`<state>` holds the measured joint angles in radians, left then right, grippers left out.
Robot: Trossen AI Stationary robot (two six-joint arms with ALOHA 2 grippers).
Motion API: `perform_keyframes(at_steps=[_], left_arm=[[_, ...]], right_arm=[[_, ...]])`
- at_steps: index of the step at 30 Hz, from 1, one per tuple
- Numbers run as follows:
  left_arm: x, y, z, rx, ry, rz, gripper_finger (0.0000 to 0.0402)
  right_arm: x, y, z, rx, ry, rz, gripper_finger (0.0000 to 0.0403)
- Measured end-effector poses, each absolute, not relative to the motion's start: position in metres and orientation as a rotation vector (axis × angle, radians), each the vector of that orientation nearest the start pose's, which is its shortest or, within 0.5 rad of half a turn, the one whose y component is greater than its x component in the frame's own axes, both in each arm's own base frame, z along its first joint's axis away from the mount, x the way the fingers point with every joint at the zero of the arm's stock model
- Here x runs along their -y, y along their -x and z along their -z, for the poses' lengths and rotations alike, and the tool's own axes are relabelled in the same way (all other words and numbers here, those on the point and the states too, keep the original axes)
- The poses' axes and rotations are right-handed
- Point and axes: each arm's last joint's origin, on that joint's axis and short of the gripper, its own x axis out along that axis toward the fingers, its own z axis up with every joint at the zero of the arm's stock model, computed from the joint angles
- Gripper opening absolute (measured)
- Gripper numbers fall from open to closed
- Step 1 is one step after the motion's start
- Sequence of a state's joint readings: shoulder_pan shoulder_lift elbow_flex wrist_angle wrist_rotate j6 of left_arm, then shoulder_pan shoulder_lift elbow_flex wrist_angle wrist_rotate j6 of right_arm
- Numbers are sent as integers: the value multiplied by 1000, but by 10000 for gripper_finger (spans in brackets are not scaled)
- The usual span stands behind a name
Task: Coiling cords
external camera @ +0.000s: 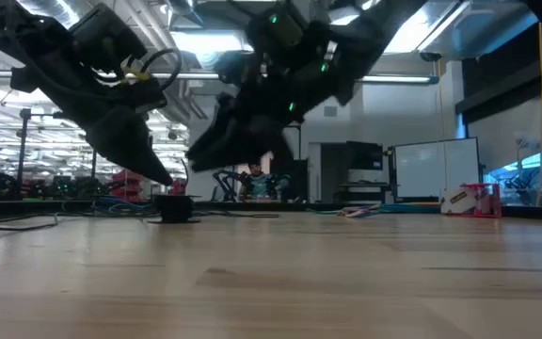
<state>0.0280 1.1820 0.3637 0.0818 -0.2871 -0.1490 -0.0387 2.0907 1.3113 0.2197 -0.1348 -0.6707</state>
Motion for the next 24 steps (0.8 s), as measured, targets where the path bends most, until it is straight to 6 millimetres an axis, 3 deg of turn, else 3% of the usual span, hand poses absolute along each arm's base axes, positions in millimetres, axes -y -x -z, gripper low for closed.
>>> perform_keyframes(at_steps=[8,24], left_arm=[[-14,-202,-147,-698,55,-355,253],[-13,-202,-147,-692,97,-369,253]], right_arm=[[12,-453,-124,-561,723,-258,188],[10,-460,-114,-520,935,-194,181]])
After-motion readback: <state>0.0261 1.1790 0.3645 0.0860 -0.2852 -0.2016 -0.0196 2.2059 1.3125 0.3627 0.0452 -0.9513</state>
